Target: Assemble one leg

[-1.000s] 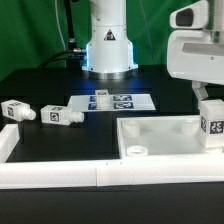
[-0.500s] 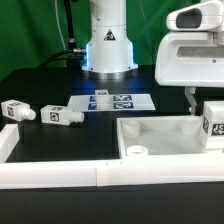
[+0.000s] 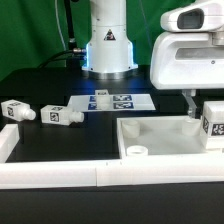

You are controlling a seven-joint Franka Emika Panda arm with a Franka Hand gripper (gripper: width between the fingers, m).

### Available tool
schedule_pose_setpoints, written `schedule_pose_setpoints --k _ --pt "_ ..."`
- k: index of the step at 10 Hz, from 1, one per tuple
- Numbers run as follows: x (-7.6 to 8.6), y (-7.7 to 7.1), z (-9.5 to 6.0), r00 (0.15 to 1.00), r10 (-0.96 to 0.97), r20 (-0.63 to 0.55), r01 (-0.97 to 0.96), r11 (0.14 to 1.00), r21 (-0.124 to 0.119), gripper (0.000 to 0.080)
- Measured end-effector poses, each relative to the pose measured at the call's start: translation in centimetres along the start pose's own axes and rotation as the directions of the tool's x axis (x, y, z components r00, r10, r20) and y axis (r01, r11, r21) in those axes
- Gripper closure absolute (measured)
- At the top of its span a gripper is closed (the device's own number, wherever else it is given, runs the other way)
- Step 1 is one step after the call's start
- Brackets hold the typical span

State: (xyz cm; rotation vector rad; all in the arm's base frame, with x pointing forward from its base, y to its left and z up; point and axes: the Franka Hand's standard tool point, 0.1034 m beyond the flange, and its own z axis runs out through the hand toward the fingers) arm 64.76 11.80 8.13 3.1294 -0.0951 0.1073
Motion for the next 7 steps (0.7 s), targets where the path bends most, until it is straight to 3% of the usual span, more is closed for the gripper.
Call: schedule_pose_setpoints --k 1,2,3,4,5,7 --pt "0.00 0.00 0.00 1.000 0.019 0.000 -0.019 1.000 0.000 0.0398" --pt "0.00 0.09 0.01 0.999 0.034 0.001 -0.034 0.999 -0.001 0.0398" --pt "0.01 0.19 0.02 0.994 0.106 0.000 -0.106 0.994 -0.002 0.0512" --pt "0.01 0.23 0.02 0.987 0.163 0.000 -0.163 0.987 -0.002 0.0512" --pt "-0.19 0.29 0.06 0.940 0.340 -0.003 -0.340 0.940 -0.012 0.0512" --pt "-0.49 0.35 0.12 0.767 0.641 -0.012 -0.641 0.767 -0.021 0.0512"
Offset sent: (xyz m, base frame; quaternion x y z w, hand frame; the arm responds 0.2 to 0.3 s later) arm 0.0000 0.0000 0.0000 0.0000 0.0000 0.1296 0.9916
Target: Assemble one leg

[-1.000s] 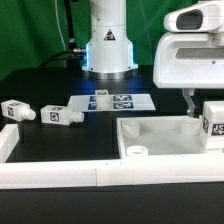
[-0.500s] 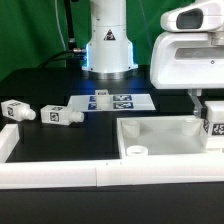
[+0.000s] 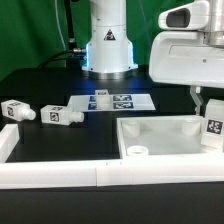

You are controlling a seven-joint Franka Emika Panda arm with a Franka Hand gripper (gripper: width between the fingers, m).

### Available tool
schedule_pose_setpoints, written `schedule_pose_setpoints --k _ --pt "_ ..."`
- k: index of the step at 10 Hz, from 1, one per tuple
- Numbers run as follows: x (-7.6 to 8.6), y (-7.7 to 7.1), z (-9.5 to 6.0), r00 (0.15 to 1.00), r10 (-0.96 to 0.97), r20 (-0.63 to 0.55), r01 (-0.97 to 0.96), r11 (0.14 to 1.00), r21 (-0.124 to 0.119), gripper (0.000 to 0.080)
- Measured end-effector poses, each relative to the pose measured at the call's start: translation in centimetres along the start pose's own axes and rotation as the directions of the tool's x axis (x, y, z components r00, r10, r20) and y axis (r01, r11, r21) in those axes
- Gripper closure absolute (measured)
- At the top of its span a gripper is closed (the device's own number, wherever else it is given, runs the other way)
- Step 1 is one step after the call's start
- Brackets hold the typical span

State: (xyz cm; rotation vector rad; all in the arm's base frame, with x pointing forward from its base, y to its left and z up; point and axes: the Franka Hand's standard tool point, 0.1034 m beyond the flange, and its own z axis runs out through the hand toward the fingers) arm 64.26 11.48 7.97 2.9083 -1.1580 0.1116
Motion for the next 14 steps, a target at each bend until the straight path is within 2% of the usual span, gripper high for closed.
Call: schedule_pose_setpoints --k 1,3,5,6,7,8,9,10,11,14 --pt "0.0 0.0 0.0 0.989 0.147 0.008 -0.147 0.989 0.001 0.0512" --pt "0.2 0.2 0.0 0.896 0.443 0.040 -0.443 0.896 0.008 0.0512" --pt "0.4 0.4 0.1 0.843 0.535 0.058 -0.536 0.844 0.012 0.0512" --pt "0.4 0.4 0.1 0.852 0.521 0.057 -0.523 0.853 0.012 0.0497" --pt "0.3 0.4 0.1 0.886 0.460 0.054 -0.461 0.887 0.014 0.0497" --pt "0.0 0.2 0.1 0.938 0.344 0.049 -0.345 0.938 0.017 0.0291" --pt "-0.2 0.0 0.1 0.990 0.138 0.037 -0.139 0.990 0.026 0.0291" --pt "-0.4 -0.3 0.1 0.998 -0.046 0.033 0.045 0.998 0.033 0.0180" --pt "-0.5 -0.4 0.1 0.982 -0.184 0.030 0.183 0.982 0.039 0.0158" --pt "-0.4 -0.3 0.1 0.932 -0.363 0.012 0.362 0.931 0.038 0.0151"
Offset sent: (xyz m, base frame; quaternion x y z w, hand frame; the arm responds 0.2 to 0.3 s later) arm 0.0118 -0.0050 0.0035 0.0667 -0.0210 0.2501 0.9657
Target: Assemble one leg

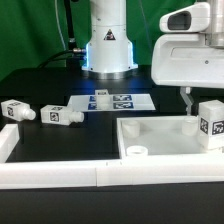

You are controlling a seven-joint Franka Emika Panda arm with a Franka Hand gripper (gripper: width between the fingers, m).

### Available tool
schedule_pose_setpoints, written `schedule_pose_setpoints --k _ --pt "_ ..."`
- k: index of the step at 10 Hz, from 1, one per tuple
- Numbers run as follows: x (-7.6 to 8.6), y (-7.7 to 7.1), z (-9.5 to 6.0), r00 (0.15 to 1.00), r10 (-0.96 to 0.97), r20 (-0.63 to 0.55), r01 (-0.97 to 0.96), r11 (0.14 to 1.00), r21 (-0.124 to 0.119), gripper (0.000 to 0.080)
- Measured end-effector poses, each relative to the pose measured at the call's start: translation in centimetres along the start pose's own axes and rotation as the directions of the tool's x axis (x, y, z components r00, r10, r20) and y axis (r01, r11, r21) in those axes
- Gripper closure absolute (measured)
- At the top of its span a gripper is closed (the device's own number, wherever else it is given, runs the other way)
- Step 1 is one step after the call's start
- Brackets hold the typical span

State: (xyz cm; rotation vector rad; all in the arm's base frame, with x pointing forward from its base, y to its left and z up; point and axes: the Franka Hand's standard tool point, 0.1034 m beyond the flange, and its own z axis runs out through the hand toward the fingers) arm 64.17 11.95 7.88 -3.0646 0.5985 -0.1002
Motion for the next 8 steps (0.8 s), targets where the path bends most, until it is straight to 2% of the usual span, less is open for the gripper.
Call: schedule_pose_setpoints --k 1,2,4,5,6,7,8 --pt "0.08 0.10 -0.02 0.997 -0.072 -0.002 0.072 0.997 -0.003 0.0150" --pt "0.38 0.57 -0.04 0.964 -0.266 -0.004 0.266 0.964 -0.016 0.0150" --pt "0.74 0.88 -0.02 0.935 -0.355 -0.014 0.355 0.935 -0.018 0.0150" --pt "0.74 0.89 0.00 0.944 -0.331 -0.014 0.330 0.944 -0.018 0.0270" --pt "0.76 0.94 0.00 0.944 -0.330 -0.014 0.330 0.944 -0.018 0.0270" --pt "0.74 0.90 0.01 0.955 -0.296 -0.014 0.296 0.955 -0.016 0.0418" --pt "0.72 0.88 0.02 0.975 -0.220 -0.015 0.220 0.976 -0.014 0.0514"
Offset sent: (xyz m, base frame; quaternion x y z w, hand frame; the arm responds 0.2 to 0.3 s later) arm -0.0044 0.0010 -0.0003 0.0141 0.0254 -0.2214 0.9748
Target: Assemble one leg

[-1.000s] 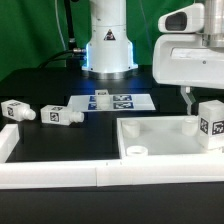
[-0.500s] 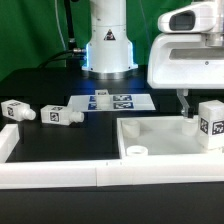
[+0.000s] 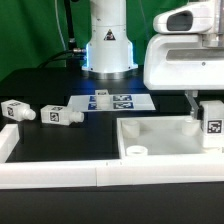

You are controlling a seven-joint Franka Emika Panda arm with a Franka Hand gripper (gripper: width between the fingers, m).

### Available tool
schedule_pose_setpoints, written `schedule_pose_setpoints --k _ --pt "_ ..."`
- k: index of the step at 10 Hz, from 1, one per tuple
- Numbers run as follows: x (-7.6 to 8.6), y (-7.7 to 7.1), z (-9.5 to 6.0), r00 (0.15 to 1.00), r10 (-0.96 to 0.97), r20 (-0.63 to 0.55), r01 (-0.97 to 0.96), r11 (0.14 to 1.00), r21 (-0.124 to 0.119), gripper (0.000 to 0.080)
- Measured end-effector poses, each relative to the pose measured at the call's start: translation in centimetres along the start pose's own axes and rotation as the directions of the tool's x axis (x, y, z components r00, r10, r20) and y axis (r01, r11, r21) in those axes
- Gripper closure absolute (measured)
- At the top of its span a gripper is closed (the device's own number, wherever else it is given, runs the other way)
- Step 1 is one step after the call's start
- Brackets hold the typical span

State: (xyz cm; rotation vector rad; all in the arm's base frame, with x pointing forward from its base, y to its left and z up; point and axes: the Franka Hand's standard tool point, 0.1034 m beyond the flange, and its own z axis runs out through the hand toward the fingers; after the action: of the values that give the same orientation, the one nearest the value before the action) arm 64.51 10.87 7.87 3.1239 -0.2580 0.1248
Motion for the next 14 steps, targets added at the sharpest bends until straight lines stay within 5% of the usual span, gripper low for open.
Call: schedule_pose_setpoints --k 3,6,11,13,14 --pt "-0.05 -0.08 0.05 0.978 0.210 0.001 -0.210 0.978 0.000 0.0514" --pt "-0.17 -0.04 0.16 0.795 0.607 0.006 -0.607 0.795 -0.024 0.0514" --pt "-0.36 0.14 0.28 0.175 0.983 0.047 -0.984 0.176 -0.028 0.0514" --pt "-0.36 0.18 0.27 0.155 0.987 0.043 -0.987 0.157 -0.026 0.0514" --pt "-0.37 0.17 0.30 0.187 0.981 0.043 -0.982 0.188 -0.025 0.0444"
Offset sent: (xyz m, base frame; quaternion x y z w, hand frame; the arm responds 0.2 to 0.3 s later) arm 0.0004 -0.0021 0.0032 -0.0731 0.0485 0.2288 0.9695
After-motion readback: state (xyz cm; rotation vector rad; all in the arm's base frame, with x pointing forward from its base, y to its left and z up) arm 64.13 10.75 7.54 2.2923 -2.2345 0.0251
